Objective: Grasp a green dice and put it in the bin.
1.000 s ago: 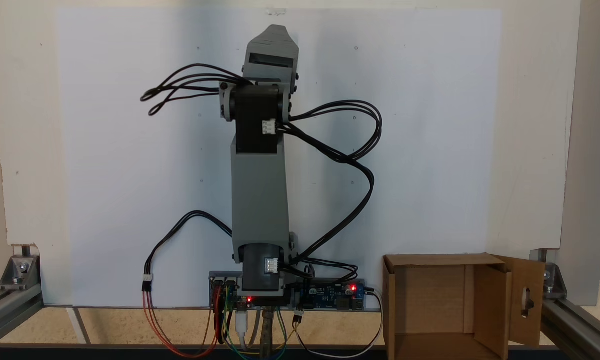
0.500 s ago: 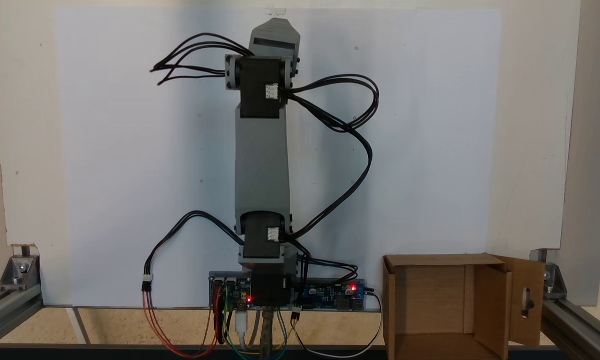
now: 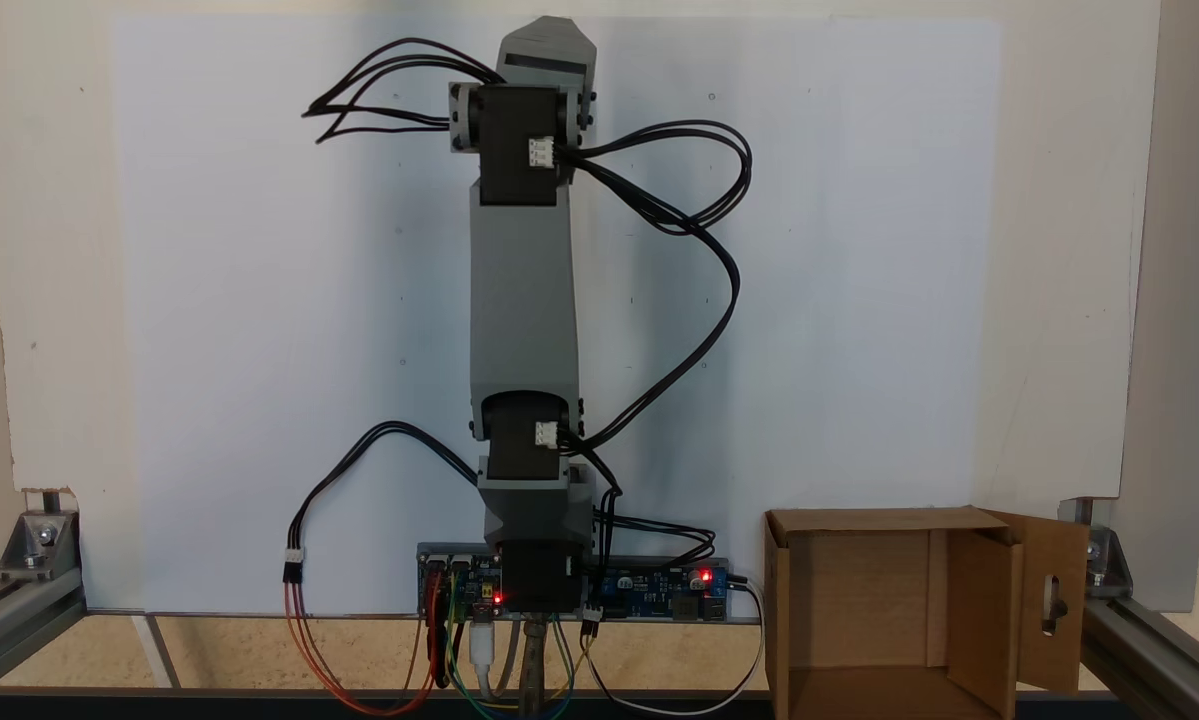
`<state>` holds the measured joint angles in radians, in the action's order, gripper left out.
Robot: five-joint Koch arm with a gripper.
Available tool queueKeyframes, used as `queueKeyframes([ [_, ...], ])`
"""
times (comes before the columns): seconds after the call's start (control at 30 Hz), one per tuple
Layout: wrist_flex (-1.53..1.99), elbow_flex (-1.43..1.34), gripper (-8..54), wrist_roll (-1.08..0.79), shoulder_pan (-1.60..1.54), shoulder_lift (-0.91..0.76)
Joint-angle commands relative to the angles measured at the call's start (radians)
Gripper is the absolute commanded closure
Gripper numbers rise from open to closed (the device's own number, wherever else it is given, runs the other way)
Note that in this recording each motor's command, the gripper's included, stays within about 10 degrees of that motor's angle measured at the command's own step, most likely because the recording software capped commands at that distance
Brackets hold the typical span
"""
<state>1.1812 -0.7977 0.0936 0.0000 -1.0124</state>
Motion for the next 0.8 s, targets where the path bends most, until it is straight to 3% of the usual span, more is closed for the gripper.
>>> queueKeyframes([
  [0.0,0.002,0.058,2.1,0.049,-0.017,-0.011],
  [0.77,-0.051,0.058,2.1,0.051,-0.040,0.057],
])
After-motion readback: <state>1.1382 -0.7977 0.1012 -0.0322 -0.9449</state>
